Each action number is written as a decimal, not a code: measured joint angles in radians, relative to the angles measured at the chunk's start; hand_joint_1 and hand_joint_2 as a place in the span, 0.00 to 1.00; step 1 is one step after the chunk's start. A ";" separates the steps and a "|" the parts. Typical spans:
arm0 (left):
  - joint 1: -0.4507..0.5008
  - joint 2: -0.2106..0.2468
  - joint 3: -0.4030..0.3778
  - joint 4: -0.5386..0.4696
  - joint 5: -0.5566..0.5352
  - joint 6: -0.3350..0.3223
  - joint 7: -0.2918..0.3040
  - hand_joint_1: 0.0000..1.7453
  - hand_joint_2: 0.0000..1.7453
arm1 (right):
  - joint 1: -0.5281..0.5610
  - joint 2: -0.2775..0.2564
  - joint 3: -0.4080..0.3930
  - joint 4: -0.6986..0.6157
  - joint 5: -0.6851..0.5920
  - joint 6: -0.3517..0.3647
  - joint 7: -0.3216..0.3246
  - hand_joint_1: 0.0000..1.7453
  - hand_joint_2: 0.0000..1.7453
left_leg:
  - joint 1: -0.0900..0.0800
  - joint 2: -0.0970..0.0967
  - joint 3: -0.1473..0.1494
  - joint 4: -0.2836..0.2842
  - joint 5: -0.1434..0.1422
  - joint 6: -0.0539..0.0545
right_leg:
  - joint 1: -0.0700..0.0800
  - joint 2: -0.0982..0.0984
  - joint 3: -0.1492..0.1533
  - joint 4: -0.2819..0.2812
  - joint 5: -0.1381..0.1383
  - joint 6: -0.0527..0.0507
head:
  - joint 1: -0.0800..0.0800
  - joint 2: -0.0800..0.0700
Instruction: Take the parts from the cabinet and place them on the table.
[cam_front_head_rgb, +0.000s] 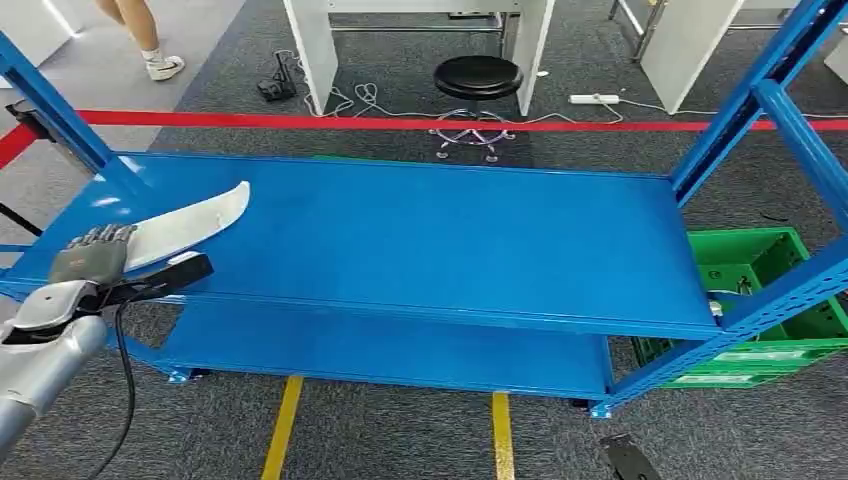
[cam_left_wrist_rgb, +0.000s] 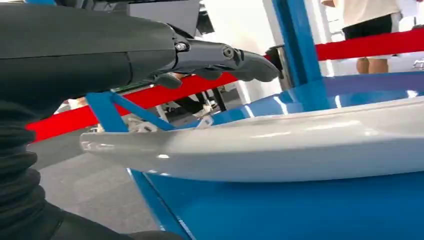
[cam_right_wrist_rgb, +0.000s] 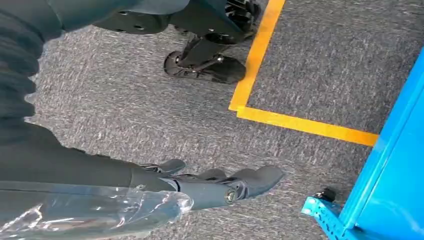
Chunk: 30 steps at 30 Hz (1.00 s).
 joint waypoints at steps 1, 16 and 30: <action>-0.005 -0.003 -0.003 0.004 -0.001 0.000 -0.002 0.00 1.00 | 0.002 0.000 0.000 -0.004 0.001 0.001 0.002 0.00 1.00 | 0.000 0.000 0.000 0.000 0.000 0.000 | 0.000 0.000 0.000 0.000 0.000 0.000 | 0.000 0.000; -0.015 -0.016 -0.013 0.027 -0.001 -0.002 -0.004 1.00 1.00 | 0.026 0.006 -0.010 -0.008 0.013 0.002 0.014 0.00 1.00 | 0.000 0.000 0.000 0.000 0.000 0.000 | 0.000 0.000 0.000 0.000 0.000 0.000 | 0.000 0.000; -0.018 -0.014 -0.019 0.027 -0.001 -0.001 0.010 1.00 1.00 | 0.053 0.043 -0.042 -0.049 0.055 0.000 0.042 0.00 1.00 | 0.000 0.000 0.001 0.000 0.000 0.000 | 0.000 0.000 0.001 0.000 0.000 0.000 | 0.001 0.000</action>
